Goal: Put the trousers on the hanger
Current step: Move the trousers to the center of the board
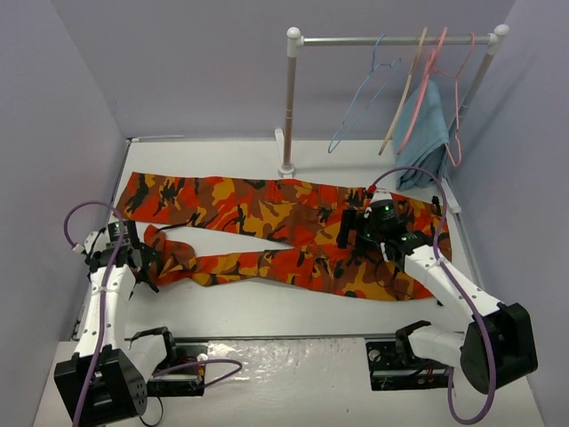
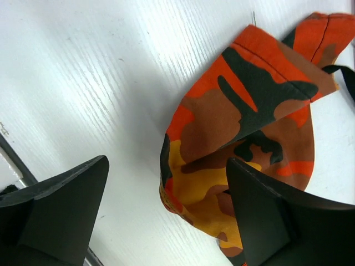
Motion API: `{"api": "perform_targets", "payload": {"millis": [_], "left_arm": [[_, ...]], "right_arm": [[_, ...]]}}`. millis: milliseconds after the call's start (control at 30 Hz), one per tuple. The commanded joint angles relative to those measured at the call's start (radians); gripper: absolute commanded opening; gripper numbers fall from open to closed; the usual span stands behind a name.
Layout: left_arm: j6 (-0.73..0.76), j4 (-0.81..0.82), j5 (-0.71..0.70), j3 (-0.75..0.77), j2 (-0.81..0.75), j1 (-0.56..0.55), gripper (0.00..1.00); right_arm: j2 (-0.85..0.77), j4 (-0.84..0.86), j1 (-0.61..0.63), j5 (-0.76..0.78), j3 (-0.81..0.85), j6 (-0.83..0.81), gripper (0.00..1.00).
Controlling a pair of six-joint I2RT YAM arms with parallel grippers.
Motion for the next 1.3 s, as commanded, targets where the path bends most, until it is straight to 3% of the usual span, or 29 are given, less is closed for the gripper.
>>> {"api": "perform_targets", "payload": {"millis": [0, 100, 233, 467, 833, 1100, 1267], "left_arm": [[0.165, 0.063, 0.064, 0.094, 0.013, 0.006, 0.86], [0.314, 0.204, 0.229, 0.130, 0.065, 0.005, 0.82], [0.417, 0.250, 0.346, 0.208, 0.206, 0.001, 0.69], [0.518, 0.237, 0.357, 0.335, 0.453, -0.003, 0.69], [0.541, 0.240, 0.279, 0.312, 0.574, -0.040, 0.63], [0.538, 0.242, 0.181, 0.317, 0.618, -0.040, 0.31], [0.533, 0.249, 0.177, 0.331, 0.670, -0.040, 0.00]], "right_arm": [[-0.046, 0.018, 0.011, -0.013, 0.006, -0.019, 1.00], [-0.057, 0.021, 0.017, -0.020, 0.005, -0.026, 1.00], [-0.061, 0.026, 0.025, -0.023, 0.005, -0.029, 1.00], [-0.072, 0.027, 0.030, -0.035, 0.001, -0.028, 1.00], [-0.065, 0.032, 0.030, -0.020, -0.005, -0.009, 1.00], [-0.058, 0.033, 0.030, -0.011, -0.008, 0.005, 1.00], [-0.054, 0.035, 0.030, -0.009, -0.010, 0.008, 1.00]]}}
